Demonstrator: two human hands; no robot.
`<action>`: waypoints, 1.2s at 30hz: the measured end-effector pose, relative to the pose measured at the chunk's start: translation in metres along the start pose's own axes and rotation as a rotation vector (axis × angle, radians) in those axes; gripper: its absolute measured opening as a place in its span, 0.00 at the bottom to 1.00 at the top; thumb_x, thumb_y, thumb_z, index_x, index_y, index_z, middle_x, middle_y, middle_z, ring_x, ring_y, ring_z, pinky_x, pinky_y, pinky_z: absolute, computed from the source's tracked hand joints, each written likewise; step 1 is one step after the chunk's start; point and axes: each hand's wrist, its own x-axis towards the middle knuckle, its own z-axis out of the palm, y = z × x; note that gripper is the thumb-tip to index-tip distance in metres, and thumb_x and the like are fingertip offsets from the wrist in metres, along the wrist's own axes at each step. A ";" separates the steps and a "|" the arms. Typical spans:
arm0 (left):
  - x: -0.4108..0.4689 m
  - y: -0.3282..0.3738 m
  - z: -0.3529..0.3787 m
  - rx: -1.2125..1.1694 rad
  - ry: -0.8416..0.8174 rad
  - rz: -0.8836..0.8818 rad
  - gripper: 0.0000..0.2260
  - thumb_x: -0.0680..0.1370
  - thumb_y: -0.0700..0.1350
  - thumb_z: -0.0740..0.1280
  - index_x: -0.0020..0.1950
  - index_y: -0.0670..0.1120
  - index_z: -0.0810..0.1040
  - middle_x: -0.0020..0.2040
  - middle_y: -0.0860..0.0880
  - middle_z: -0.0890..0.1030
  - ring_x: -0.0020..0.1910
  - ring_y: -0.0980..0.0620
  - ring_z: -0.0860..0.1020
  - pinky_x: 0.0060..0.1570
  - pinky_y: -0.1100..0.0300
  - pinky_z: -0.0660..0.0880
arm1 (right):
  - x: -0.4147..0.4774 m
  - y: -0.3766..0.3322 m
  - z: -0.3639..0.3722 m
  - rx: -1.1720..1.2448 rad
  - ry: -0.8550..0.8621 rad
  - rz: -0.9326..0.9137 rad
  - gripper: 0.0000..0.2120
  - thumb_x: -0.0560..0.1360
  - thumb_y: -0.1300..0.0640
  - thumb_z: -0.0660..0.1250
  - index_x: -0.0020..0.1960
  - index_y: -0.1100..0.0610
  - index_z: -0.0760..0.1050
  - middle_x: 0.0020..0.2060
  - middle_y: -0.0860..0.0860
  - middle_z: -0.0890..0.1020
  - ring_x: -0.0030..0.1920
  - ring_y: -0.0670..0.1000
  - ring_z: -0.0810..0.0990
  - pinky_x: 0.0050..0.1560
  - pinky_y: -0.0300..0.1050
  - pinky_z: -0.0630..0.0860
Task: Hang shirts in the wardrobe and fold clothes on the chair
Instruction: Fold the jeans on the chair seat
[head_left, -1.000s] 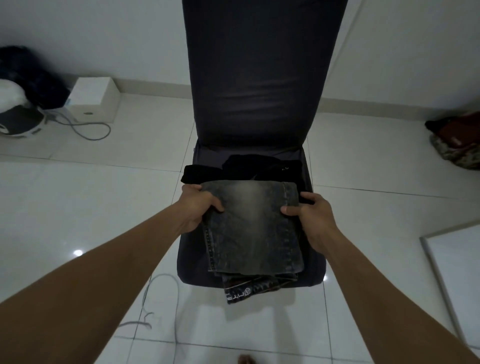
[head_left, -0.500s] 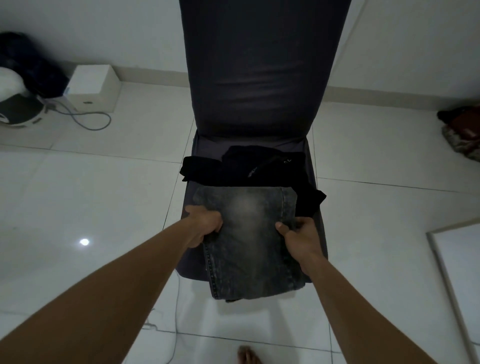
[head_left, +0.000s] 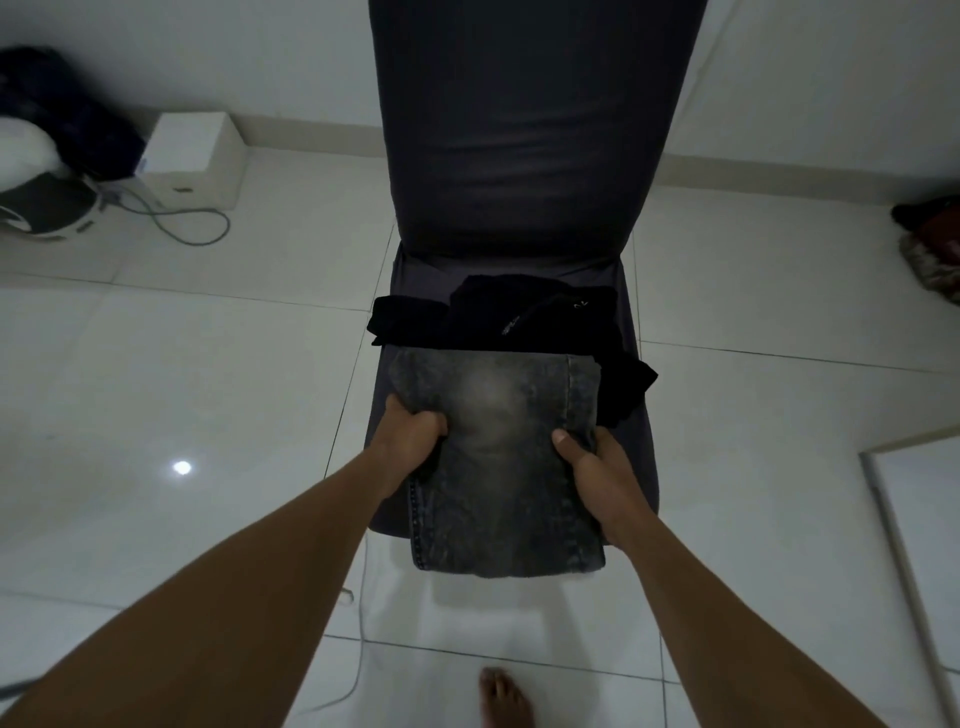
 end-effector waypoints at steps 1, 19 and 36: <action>-0.006 0.002 -0.002 -0.016 0.001 0.042 0.35 0.67 0.42 0.67 0.73 0.47 0.62 0.59 0.46 0.77 0.57 0.45 0.77 0.61 0.42 0.75 | -0.006 -0.001 0.000 0.028 0.007 -0.014 0.18 0.80 0.47 0.68 0.68 0.50 0.72 0.58 0.49 0.81 0.58 0.54 0.80 0.62 0.60 0.77; -0.224 0.162 0.003 -0.146 -0.571 0.422 0.20 0.80 0.52 0.68 0.71 0.56 0.70 0.61 0.49 0.81 0.58 0.46 0.81 0.59 0.47 0.78 | -0.263 -0.123 -0.098 0.518 0.340 -0.222 0.18 0.77 0.50 0.72 0.64 0.56 0.77 0.55 0.57 0.86 0.53 0.60 0.86 0.55 0.62 0.82; -0.483 0.210 0.220 0.252 -1.090 0.486 0.16 0.77 0.40 0.68 0.65 0.45 0.75 0.56 0.42 0.84 0.53 0.40 0.84 0.52 0.46 0.80 | -0.553 -0.074 -0.296 0.762 0.807 -0.332 0.18 0.77 0.64 0.65 0.67 0.57 0.71 0.59 0.61 0.82 0.57 0.63 0.83 0.53 0.60 0.82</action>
